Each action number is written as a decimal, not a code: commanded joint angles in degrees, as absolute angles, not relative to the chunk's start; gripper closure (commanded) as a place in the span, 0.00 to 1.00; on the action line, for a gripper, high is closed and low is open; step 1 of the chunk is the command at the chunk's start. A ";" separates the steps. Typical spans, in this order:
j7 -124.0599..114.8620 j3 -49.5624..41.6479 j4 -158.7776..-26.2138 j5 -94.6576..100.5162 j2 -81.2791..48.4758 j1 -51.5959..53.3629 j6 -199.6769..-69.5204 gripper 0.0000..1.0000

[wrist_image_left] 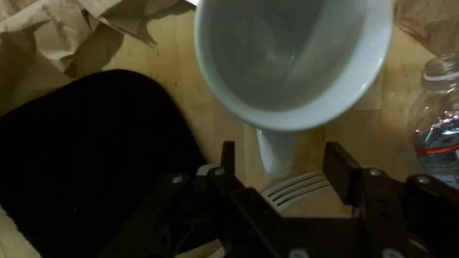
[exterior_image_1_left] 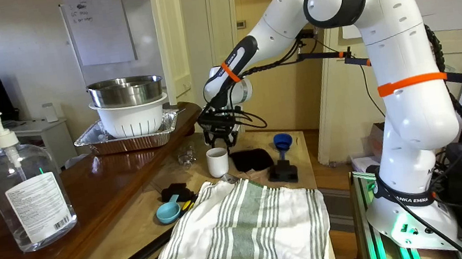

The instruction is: Place the white mug on the left on its side.

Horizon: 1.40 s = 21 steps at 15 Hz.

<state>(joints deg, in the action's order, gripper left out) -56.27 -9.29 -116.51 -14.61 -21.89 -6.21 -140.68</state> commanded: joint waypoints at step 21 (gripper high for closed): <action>-54.81 -11.50 -114.10 -16.34 -17.34 -9.50 -127.09 0.96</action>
<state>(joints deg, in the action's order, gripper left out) -55.75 -10.95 -115.07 -14.62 -20.04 -7.74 -132.80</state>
